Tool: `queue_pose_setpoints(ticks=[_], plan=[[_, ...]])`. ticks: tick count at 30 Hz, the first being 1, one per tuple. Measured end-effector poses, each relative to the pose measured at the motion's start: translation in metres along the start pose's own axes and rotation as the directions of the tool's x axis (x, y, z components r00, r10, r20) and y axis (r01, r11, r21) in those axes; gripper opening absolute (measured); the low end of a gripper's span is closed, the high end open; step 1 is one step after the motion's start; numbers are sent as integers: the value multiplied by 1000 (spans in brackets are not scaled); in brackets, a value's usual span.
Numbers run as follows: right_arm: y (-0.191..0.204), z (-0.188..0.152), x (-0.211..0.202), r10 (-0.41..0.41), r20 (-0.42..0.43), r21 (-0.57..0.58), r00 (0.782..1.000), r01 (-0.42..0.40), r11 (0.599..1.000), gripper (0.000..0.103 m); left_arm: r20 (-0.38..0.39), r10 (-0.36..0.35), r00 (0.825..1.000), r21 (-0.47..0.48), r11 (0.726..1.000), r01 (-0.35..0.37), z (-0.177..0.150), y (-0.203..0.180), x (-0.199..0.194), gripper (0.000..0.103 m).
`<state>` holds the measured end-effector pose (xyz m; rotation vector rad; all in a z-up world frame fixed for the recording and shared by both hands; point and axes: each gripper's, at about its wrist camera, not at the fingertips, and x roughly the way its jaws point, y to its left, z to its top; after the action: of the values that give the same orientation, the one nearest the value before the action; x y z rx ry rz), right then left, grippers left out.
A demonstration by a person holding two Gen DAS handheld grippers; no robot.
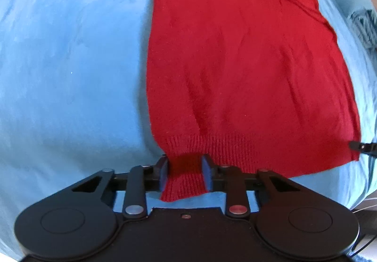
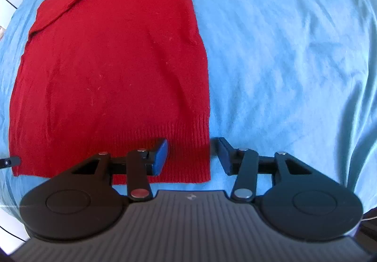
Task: Fold small clothes
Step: 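Grasp the hem with the left tool while the right tool grasps the hem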
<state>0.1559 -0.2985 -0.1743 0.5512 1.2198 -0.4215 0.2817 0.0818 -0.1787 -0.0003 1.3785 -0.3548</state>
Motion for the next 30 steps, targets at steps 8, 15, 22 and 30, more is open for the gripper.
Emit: queue_pose_setpoints(ticks=[8,15,22,30], plan=[[9,10,-1,16,-28,-33,999,-17,999,21,-27,-9,1000,3,1000,9,9,1,-11,4],[4,41,-42,129,7,24,992,-129,991,20,75,-121,990,-189,973,134,45,13,-79,4],[17,125,-105,277,141,85,951,-290,953,20,313,-135,940,-215,954,209,135,3,-145,4],[44,265,-100,340,294,64,893,-373,926,20,474,-81,877,-160,971,176,280,-7,-100,4]])
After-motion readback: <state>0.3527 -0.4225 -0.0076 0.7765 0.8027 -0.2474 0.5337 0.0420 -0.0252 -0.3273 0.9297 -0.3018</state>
